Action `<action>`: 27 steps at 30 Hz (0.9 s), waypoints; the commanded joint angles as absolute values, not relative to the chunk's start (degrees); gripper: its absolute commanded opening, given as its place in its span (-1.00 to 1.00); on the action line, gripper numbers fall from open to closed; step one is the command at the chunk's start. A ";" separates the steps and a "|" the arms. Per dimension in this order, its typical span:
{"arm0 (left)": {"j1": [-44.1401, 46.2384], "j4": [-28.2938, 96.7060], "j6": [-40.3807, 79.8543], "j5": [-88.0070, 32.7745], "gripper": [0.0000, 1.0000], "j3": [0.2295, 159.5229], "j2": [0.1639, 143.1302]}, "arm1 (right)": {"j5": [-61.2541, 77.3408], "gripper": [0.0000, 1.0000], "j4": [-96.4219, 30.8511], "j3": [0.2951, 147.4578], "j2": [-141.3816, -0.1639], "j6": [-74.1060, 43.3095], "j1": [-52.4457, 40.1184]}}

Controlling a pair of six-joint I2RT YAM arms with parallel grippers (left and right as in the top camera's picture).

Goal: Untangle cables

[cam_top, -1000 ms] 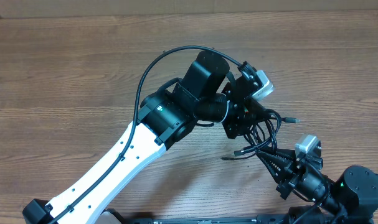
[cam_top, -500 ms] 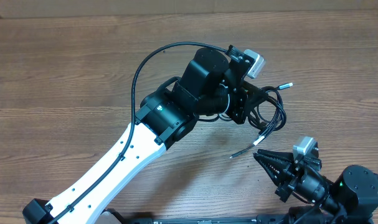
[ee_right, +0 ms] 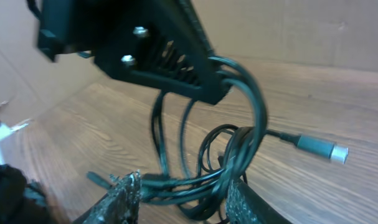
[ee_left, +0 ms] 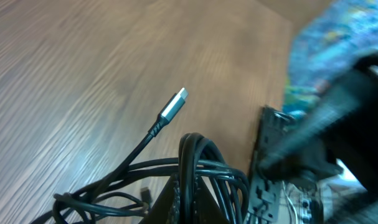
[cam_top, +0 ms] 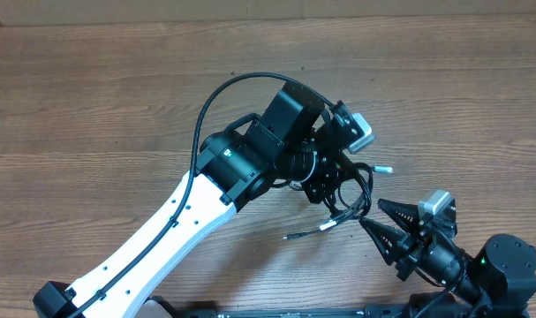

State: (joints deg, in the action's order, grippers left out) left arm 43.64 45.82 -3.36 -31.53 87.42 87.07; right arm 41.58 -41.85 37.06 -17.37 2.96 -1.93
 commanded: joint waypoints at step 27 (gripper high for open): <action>43.66 57.78 -36.91 -66.96 -0.92 88.23 86.94 | 24.82 0.11 -40.58 36.67 -17.02 -2.17 -2.20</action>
State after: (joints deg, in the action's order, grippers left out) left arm 43.38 57.87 -34.13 -60.12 87.42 87.64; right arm 24.84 -41.50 37.06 -17.30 -1.52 -2.35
